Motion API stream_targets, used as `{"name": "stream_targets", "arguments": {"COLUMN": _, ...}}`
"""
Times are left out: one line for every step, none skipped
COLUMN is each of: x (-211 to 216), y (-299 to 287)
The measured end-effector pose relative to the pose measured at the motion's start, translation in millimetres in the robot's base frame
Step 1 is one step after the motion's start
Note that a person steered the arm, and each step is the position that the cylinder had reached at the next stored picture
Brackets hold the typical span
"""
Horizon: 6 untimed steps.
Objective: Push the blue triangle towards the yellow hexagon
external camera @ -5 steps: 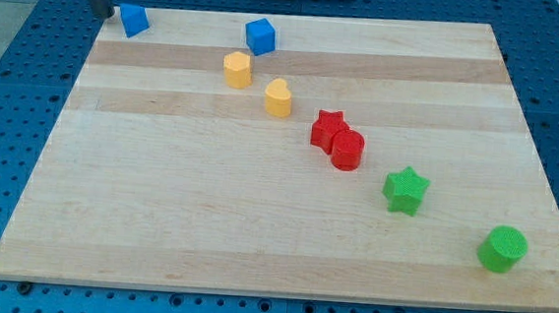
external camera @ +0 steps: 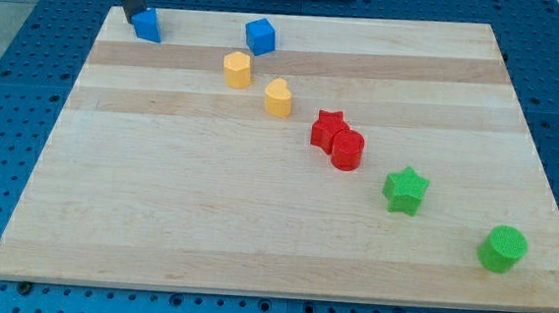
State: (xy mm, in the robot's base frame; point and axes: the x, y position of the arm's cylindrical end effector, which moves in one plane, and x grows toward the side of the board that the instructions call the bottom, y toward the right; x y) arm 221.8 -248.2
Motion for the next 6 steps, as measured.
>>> {"name": "stream_targets", "arguments": {"x": 5.8, "y": 2.3}}
{"name": "stream_targets", "arguments": {"x": 10.4, "y": 8.9}}
{"name": "stream_targets", "arguments": {"x": 22.2, "y": 21.9}}
{"name": "stream_targets", "arguments": {"x": 37.1, "y": 28.3}}
{"name": "stream_targets", "arguments": {"x": 53.0, "y": 28.3}}
{"name": "stream_targets", "arguments": {"x": 59.0, "y": 38.4}}
